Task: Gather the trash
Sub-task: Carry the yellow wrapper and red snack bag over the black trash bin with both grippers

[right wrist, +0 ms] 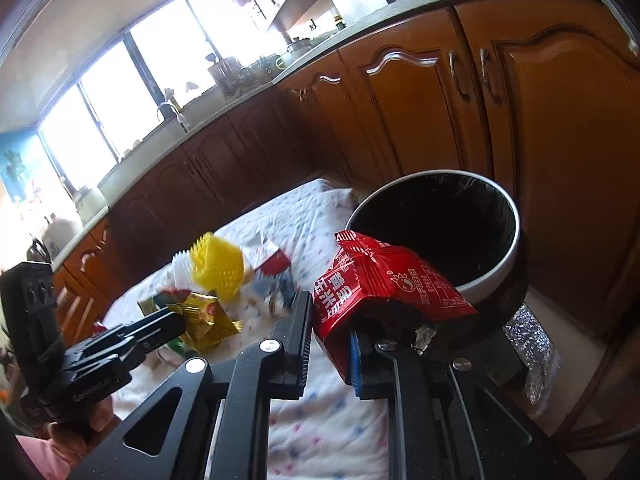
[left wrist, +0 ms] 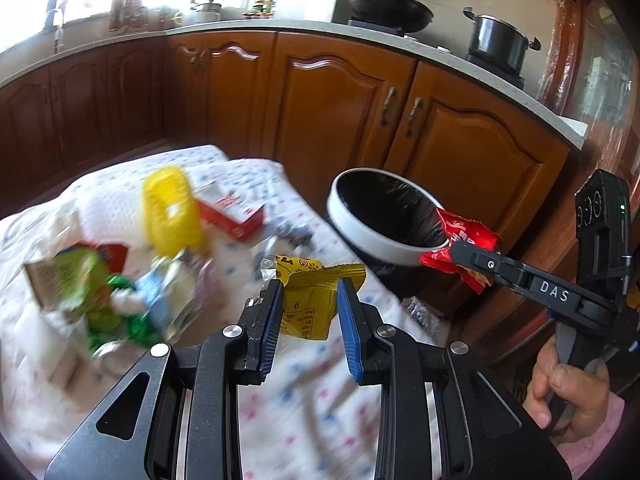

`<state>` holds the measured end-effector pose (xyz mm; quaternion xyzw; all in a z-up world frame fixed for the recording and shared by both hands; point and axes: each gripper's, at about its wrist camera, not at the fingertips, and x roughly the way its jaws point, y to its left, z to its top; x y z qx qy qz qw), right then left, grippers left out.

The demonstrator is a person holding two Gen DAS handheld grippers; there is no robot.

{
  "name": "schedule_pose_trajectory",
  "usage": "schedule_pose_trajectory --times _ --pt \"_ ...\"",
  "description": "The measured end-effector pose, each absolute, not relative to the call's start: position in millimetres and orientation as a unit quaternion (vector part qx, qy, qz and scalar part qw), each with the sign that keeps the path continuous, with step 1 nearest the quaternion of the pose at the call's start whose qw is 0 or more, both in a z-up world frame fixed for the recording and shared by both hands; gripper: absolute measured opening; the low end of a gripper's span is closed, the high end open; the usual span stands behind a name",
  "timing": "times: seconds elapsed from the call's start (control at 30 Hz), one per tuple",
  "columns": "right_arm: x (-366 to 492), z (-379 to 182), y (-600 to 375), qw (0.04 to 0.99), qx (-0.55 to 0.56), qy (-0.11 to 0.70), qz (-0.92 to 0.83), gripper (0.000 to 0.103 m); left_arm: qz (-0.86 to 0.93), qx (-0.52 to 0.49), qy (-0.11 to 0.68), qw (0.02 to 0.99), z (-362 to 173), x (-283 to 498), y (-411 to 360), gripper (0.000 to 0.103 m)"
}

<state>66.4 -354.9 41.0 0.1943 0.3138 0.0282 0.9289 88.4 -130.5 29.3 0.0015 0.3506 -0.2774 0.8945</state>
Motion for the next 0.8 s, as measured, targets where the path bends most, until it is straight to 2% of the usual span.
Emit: schedule_pose_trajectory --times 0.43,0.63,0.8 --pt "143 30 -420 0.904 0.205 0.375 0.016 0.016 -0.324 0.042 0.355 0.876 53 154 -230 0.026" --pt "159 22 -424 0.899 0.197 0.391 0.013 0.016 -0.326 0.044 0.387 0.862 40 188 -258 0.026" --pt "168 14 -429 0.891 0.190 0.411 0.015 0.020 -0.321 0.050 0.417 0.849 23 207 -278 0.026"
